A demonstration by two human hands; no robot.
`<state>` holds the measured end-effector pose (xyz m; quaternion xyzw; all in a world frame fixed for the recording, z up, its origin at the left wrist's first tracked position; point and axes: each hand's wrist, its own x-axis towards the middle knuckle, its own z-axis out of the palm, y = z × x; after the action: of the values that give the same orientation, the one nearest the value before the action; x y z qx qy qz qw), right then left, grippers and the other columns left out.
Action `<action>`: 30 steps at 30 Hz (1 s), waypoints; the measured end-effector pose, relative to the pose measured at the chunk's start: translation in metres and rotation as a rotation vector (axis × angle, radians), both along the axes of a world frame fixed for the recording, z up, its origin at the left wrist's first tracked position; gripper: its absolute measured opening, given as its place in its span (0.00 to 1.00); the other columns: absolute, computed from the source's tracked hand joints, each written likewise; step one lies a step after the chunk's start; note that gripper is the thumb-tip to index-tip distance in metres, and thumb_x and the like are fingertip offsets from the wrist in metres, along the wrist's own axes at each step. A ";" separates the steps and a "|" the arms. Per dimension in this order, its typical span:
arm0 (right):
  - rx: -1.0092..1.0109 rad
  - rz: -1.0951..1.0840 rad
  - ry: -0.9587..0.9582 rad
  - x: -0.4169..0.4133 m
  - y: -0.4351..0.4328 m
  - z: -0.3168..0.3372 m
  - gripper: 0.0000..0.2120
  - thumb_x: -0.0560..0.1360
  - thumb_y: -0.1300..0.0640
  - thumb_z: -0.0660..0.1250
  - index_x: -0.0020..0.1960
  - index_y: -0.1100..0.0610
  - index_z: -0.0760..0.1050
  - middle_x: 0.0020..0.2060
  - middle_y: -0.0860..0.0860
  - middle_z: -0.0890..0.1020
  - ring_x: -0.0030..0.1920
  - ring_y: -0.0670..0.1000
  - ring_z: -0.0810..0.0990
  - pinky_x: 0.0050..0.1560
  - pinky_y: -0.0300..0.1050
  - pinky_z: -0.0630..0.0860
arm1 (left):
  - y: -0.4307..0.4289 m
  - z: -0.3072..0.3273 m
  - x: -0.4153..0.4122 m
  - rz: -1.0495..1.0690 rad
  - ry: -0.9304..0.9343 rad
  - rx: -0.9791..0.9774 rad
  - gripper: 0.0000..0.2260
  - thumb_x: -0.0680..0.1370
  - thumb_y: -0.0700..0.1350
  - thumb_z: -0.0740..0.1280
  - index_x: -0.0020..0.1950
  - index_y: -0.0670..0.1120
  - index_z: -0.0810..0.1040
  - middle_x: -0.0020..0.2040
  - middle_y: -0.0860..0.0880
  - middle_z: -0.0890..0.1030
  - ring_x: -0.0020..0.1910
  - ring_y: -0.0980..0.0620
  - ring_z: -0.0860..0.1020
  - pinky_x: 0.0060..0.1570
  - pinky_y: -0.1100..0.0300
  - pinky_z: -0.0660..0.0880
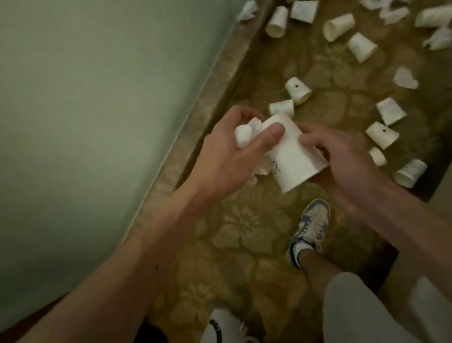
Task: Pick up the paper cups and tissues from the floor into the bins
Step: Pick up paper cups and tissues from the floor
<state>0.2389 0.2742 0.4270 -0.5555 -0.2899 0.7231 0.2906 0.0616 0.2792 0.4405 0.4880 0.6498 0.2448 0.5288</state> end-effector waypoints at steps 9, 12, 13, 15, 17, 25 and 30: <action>0.017 0.447 -0.004 -0.177 -0.165 0.037 0.16 0.66 0.47 0.70 0.52 0.49 0.76 0.43 0.44 0.84 0.47 0.50 0.84 0.42 0.46 0.79 | -0.242 0.052 -0.165 0.486 -0.057 0.014 0.10 0.75 0.58 0.70 0.48 0.52 0.80 0.39 0.54 0.84 0.36 0.55 0.83 0.29 0.59 0.77; -0.043 0.623 0.002 -0.233 -0.244 0.032 0.19 0.66 0.47 0.74 0.54 0.53 0.76 0.45 0.48 0.85 0.48 0.54 0.84 0.46 0.53 0.82 | -0.346 0.044 -0.205 0.761 -0.031 0.004 0.10 0.75 0.56 0.72 0.46 0.50 0.80 0.39 0.51 0.83 0.36 0.54 0.83 0.30 0.57 0.79; -0.065 0.696 0.005 -0.250 -0.270 0.029 0.20 0.66 0.46 0.76 0.54 0.54 0.76 0.47 0.50 0.85 0.49 0.56 0.84 0.47 0.56 0.82 | -0.380 0.039 -0.214 0.862 0.001 -0.011 0.11 0.74 0.56 0.72 0.44 0.50 0.80 0.39 0.50 0.83 0.36 0.54 0.82 0.31 0.56 0.79; -0.097 0.835 0.012 -0.281 -0.324 0.020 0.22 0.65 0.44 0.74 0.54 0.54 0.78 0.48 0.52 0.84 0.50 0.57 0.84 0.47 0.56 0.82 | -0.447 0.028 -0.228 1.064 0.057 -0.044 0.11 0.73 0.57 0.72 0.44 0.50 0.79 0.38 0.52 0.82 0.36 0.56 0.81 0.30 0.58 0.78; -0.108 0.976 0.020 -0.309 -0.371 0.007 0.23 0.63 0.42 0.72 0.55 0.52 0.79 0.49 0.52 0.84 0.49 0.55 0.85 0.45 0.50 0.82 | -0.509 0.010 -0.239 1.259 0.074 -0.052 0.09 0.73 0.56 0.73 0.45 0.53 0.78 0.39 0.55 0.82 0.35 0.61 0.80 0.28 0.63 0.77; -0.084 1.335 -0.120 -0.385 -0.530 -0.088 0.25 0.68 0.40 0.71 0.58 0.54 0.77 0.52 0.51 0.84 0.51 0.50 0.84 0.46 0.47 0.83 | -0.688 -0.096 -0.259 1.750 -0.061 -0.111 0.13 0.73 0.62 0.62 0.51 0.57 0.69 0.45 0.56 0.79 0.41 0.61 0.79 0.30 0.68 0.74; 0.025 1.422 -0.292 -0.430 -0.587 -0.159 0.21 0.75 0.45 0.70 0.56 0.63 0.76 0.52 0.55 0.83 0.51 0.52 0.84 0.50 0.56 0.83 | -0.735 -0.187 -0.285 1.808 -0.120 -0.161 0.05 0.80 0.41 0.57 0.47 0.50 0.66 0.44 0.53 0.70 0.42 0.58 0.71 0.35 0.65 0.70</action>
<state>-0.1911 -0.3132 0.2677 -0.3203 -0.6250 0.6521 -0.2853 -0.2233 -0.4557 0.2537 -0.2595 0.7716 0.5451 0.2006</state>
